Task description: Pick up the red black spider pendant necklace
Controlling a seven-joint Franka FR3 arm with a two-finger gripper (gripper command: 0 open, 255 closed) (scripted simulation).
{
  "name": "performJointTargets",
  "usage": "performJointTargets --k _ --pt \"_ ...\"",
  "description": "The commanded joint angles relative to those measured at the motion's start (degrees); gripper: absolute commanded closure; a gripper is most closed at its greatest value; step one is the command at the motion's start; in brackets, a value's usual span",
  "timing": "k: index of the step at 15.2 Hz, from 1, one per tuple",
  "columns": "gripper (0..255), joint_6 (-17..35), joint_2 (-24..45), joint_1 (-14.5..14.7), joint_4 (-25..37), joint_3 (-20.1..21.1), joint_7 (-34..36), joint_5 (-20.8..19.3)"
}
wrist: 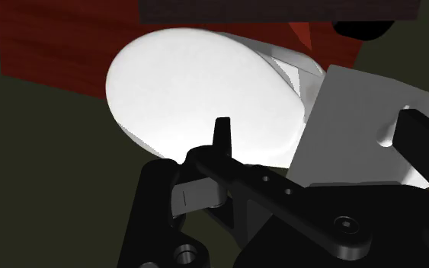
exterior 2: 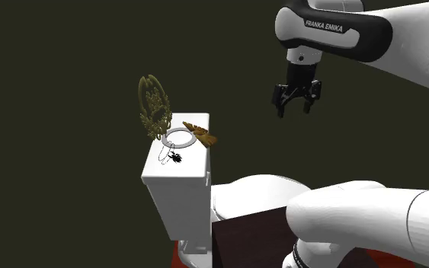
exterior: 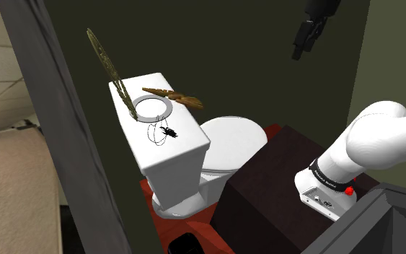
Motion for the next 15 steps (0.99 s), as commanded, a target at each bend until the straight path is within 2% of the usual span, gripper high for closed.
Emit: performJointTargets --k 1,8,15 --pt "0 0.0 0.0 0.0 0.0 0.0 0.0 0.0" --pt "0 8.4 6.1 3.1 -1.1 7.7 7.8 4.4" --pt "0 16.6 15.4 5.3 1.2 15.2 15.5 6.7"
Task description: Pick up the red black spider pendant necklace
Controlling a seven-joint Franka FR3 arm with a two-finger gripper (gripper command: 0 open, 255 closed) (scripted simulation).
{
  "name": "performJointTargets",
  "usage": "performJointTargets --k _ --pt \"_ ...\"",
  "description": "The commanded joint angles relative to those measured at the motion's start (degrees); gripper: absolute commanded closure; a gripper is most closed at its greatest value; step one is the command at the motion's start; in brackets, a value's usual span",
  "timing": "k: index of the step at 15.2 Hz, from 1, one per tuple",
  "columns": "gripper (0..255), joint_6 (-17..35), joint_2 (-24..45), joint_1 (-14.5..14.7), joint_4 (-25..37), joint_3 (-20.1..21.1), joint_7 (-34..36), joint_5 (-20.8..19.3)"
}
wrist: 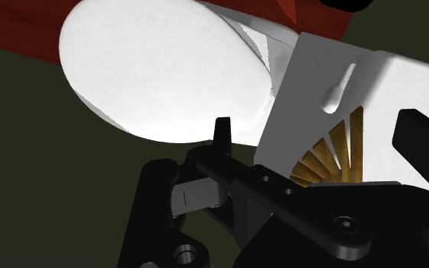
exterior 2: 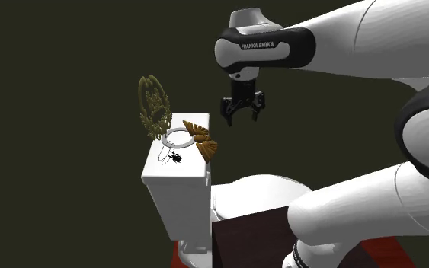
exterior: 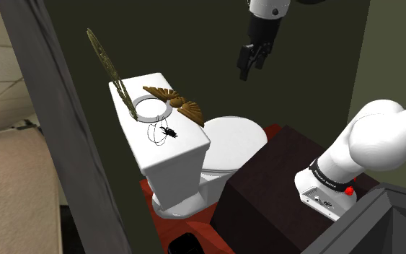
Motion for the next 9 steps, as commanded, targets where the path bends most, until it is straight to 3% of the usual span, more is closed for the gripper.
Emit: performJointTargets --k 1,9 --pt "0 2.9 3.2 0.6 0.7 2.3 2.5 0.3" --pt "0 10.3 17.4 1.9 8.2 10.3 12.3 -2.2"
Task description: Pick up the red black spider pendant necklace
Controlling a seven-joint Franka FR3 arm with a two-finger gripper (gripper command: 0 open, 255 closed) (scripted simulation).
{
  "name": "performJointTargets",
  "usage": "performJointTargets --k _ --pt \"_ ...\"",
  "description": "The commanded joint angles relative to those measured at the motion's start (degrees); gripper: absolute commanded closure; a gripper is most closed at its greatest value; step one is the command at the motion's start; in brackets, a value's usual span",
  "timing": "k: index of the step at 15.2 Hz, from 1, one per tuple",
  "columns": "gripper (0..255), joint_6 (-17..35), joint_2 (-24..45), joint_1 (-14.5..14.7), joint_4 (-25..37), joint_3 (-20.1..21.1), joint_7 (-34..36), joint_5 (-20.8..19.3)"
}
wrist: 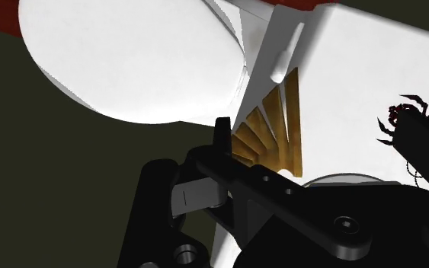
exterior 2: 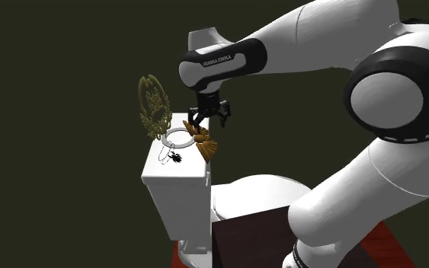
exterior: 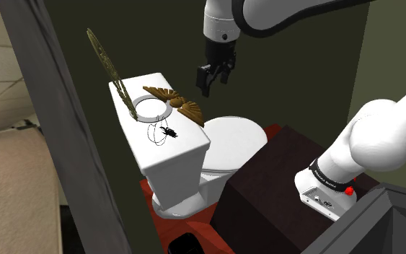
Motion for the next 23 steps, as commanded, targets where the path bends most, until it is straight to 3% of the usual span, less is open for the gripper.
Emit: performJointTargets --k 1,8,14,23 --pt "0 1.4 3.7 0.3 2.4 1.9 2.7 -1.3" --pt "0 4.1 18.8 2.5 13.4 6.8 12.9 -9.2" --pt "0 3.1 32.5 7.4 25.7 7.8 20.6 -17.5" --pt "0 7.9 34.7 7.7 22.7 7.1 22.1 -19.1"
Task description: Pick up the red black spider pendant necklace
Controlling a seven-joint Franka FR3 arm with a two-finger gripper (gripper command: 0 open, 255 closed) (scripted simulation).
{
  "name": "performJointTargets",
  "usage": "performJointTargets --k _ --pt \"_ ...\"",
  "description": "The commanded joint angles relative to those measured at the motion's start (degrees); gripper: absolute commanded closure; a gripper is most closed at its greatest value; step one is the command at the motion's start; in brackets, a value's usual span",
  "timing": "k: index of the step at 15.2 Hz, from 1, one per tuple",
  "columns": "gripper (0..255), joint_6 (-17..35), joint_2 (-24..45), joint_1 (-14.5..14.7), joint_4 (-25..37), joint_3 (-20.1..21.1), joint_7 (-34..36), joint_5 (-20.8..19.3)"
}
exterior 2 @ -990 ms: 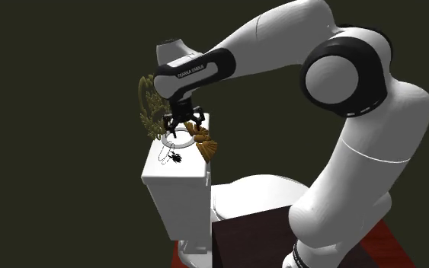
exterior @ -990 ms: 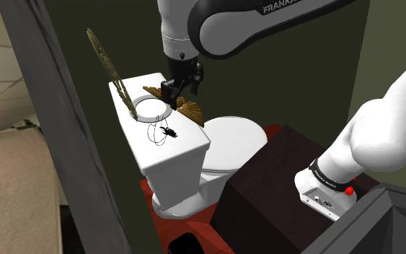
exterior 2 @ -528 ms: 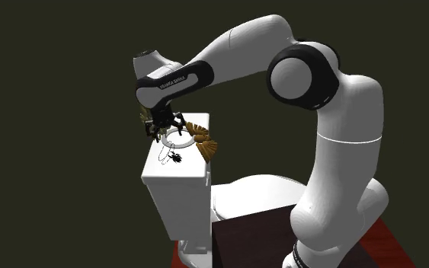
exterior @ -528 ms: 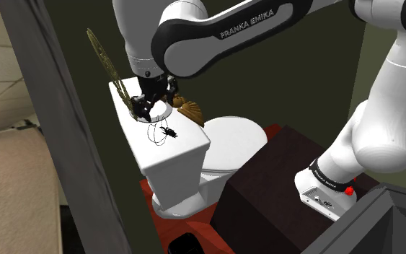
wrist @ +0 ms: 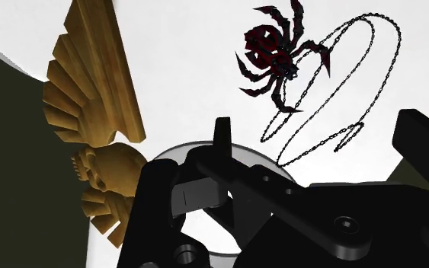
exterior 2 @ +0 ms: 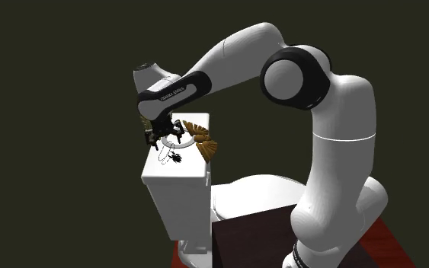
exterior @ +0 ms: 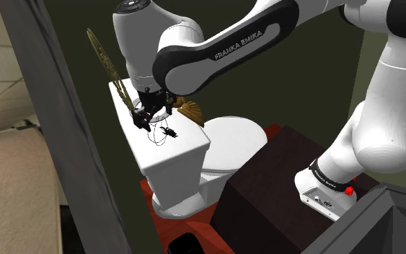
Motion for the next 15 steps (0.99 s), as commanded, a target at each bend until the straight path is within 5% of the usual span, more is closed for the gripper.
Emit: performJointTargets --k 1,15 --pt "255 0.2 0.2 0.0 0.1 -0.1 0.1 -0.1" --pt "255 -3.0 -1.3 -0.2 1.9 0.3 -1.0 1.0"
